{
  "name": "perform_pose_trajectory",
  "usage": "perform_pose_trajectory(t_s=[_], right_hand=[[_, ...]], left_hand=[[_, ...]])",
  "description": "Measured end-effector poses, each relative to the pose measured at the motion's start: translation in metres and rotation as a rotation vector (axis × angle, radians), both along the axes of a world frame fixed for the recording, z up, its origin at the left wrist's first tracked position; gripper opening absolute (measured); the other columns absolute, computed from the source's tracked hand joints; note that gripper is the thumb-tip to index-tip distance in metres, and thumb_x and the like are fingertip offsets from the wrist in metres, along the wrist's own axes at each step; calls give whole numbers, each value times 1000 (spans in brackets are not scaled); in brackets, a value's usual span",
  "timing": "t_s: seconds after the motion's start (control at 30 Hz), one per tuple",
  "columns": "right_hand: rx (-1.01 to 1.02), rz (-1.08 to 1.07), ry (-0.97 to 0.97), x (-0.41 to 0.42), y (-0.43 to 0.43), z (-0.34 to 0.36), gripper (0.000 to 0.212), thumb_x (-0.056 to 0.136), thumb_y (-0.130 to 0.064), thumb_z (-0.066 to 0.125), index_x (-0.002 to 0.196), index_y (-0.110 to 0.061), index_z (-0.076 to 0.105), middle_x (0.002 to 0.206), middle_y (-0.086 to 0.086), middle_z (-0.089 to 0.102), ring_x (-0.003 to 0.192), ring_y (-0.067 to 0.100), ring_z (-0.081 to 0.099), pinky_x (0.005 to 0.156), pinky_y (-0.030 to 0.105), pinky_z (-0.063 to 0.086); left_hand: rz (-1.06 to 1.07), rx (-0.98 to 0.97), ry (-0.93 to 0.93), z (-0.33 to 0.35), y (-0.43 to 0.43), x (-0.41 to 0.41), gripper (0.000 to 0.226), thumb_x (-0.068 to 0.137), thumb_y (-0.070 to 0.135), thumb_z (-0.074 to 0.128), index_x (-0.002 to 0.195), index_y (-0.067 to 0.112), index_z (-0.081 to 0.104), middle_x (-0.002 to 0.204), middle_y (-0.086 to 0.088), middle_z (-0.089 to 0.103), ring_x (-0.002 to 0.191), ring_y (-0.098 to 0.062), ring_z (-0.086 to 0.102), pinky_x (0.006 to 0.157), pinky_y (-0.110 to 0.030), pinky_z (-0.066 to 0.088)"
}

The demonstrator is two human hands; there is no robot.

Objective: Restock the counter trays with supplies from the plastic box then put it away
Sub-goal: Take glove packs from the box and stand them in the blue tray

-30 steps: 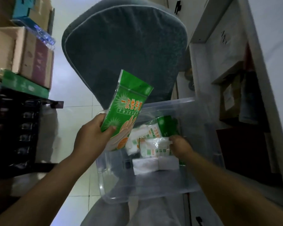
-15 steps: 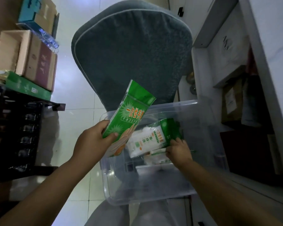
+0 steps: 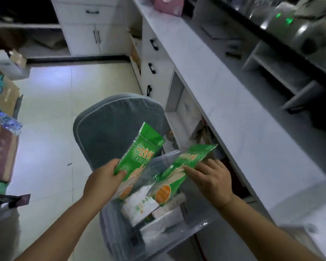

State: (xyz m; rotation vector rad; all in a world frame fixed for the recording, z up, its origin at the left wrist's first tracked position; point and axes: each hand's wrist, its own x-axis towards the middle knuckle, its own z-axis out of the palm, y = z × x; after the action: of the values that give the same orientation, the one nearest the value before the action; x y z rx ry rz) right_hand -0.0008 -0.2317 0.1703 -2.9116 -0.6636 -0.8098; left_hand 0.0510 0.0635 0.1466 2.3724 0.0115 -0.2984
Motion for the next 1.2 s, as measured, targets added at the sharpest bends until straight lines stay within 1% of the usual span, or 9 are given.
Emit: perform_pose_trajectory(t_s=[0.2, 0.4, 0.5, 0.6, 0.73, 0.87, 0.97, 1.1, 1.2], right_hand=[[180, 6, -73, -45, 4, 66, 23, 91, -24, 56, 97, -13, 75, 76, 7, 71, 62, 25, 63, 55, 31, 54], [327, -199, -143, -104, -19, 107, 22, 91, -17, 56, 98, -7, 73, 87, 8, 72, 79, 19, 63, 71, 25, 53], [447, -343, -130, -137, -38, 114, 21, 79, 2, 69, 99, -6, 72, 91, 8, 72, 83, 17, 67, 72, 32, 57], [568, -461, -98, -174, -54, 117, 35, 75, 9, 70, 104, -10, 70, 98, 3, 71, 86, 14, 69, 74, 34, 58], [1032, -591, -59, -222, -72, 123, 45, 87, 10, 55, 118, -22, 60, 102, 0, 72, 92, 9, 68, 78, 28, 57], [1559, -694, 26, -278, -102, 127, 42, 94, -27, 50, 135, -26, 39, 110, -1, 66, 98, 9, 64, 80, 22, 53], [1758, -670, 97, -322, -126, 123, 53, 76, -44, 63, 123, -24, 48, 108, 1, 70, 99, 19, 67, 86, 38, 54], [1868, -707, -66, -382, -165, 125, 20, 84, -22, 66, 104, -19, 64, 93, 8, 75, 83, 25, 71, 69, 36, 58], [1893, -756, -144, -433, -201, 126, 12, 88, -12, 60, 91, -16, 71, 83, 8, 75, 71, 21, 71, 59, 31, 56]], left_hand=[[-219, -168, 27, 28, -62, 7, 6, 85, 23, 58, 90, 25, 61, 81, 2, 66, 78, -21, 61, 65, -33, 44], [-220, -907, 504, 66, -136, -20, 18, 94, 11, 48, 97, 18, 64, 87, -4, 75, 75, -17, 71, 60, -26, 55], [-225, -1073, 652, 87, -165, -37, 18, 92, 22, 52, 97, 11, 65, 85, -11, 76, 74, -25, 72, 55, -30, 57], [-360, -1094, 646, 103, -194, -59, 34, 78, 30, 63, 104, 7, 62, 97, -18, 73, 87, -35, 69, 75, -44, 57], [-464, -1063, 551, 119, -238, -101, 30, 78, 21, 67, 103, 6, 61, 91, -17, 74, 80, -32, 71, 67, -40, 59], [-551, -1049, 469, 131, -288, -155, 28, 81, 21, 69, 104, 8, 61, 94, -16, 74, 84, -32, 71, 73, -43, 59], [-617, -1031, 439, 141, -329, -207, 27, 80, 25, 69, 102, 11, 62, 92, -12, 75, 83, -29, 72, 69, -39, 59], [-691, -986, 404, 150, -380, -271, 22, 92, 34, 52, 100, 16, 61, 94, -10, 74, 87, -27, 71, 78, -42, 56], [-753, -924, 270, 153, -412, -303, 23, 96, 34, 44, 96, 21, 62, 91, 2, 74, 86, -14, 70, 71, -29, 54]])
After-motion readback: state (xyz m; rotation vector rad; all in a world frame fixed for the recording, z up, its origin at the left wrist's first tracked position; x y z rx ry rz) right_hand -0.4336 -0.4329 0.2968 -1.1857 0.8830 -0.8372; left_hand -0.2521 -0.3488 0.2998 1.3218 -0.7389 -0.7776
